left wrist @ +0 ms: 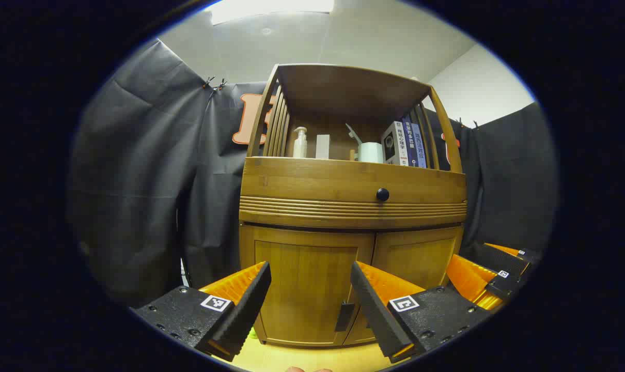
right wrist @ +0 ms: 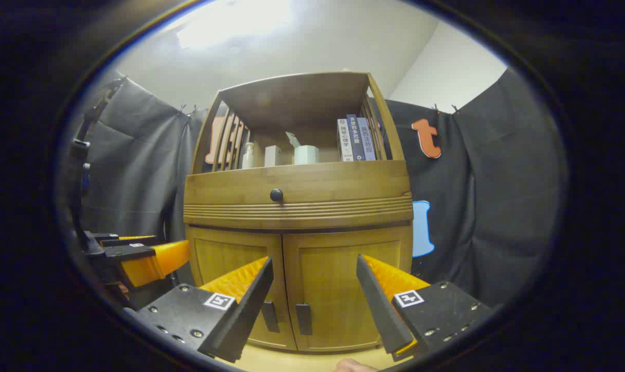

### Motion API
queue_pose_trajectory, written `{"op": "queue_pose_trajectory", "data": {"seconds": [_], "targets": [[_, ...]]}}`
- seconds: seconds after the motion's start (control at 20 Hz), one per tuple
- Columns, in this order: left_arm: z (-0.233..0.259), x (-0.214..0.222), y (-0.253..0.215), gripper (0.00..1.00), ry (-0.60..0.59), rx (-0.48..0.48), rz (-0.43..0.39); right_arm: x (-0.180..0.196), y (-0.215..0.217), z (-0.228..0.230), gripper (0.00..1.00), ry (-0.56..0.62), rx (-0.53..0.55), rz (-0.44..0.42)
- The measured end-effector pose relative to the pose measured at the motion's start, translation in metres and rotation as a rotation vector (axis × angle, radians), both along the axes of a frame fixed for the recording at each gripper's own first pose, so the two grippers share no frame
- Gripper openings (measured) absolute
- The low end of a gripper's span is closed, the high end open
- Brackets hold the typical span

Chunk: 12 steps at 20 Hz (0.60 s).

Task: Open the right door of the double-door shoe cabinet with the right hand, and open the left door with the left hand.

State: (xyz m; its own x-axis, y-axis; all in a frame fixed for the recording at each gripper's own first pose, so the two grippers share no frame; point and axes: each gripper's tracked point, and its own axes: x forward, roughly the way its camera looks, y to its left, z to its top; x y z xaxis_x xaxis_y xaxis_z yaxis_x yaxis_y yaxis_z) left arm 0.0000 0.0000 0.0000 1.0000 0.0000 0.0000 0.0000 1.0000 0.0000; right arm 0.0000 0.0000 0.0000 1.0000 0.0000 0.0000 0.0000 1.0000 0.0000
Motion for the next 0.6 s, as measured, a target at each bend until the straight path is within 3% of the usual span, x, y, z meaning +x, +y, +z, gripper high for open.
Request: {"op": "queue_pose_trajectory", "data": {"seconds": [0.05, 0.2, 0.25, 0.3, 0.35, 0.4, 0.6], "targets": [[0.0001, -0.0005, 0.0006, 0.95, 0.002, -0.003, 0.002, -0.0006, -0.0014, 0.0002, 0.94, -0.002, -0.001, -0.002], [0.0, 0.0006, 0.0012, 0.92, 0.007, -0.007, 0.003, -0.0005, -0.0017, -0.001, 0.94, 0.0, -0.002, -0.005], [0.0, 0.0001, 0.0023, 0.95, 0.007, -0.006, 0.005, -0.001, -0.0009, -0.002, 0.94, 0.002, -0.001, -0.001], [0.001, -0.0004, 0.0023, 0.92, 0.006, -0.004, 0.006, -0.0014, -0.0001, -0.0017, 0.94, 0.004, 0.0, 0.001], [0.0015, 0.0, 0.0032, 0.95, 0.005, -0.002, 0.008, -0.0013, 0.0004, -0.0025, 0.94, 0.005, -0.001, 0.002], [0.0025, -0.0006, 0.0034, 0.92, 0.004, -0.001, 0.011, -0.0008, 0.0004, -0.0018, 0.96, 0.005, -0.004, 0.003], [0.0034, -0.0007, 0.0049, 0.95, 0.0, -0.002, 0.017, -0.0006, 0.0014, -0.0027, 0.96, 0.005, -0.007, 0.005]]}}
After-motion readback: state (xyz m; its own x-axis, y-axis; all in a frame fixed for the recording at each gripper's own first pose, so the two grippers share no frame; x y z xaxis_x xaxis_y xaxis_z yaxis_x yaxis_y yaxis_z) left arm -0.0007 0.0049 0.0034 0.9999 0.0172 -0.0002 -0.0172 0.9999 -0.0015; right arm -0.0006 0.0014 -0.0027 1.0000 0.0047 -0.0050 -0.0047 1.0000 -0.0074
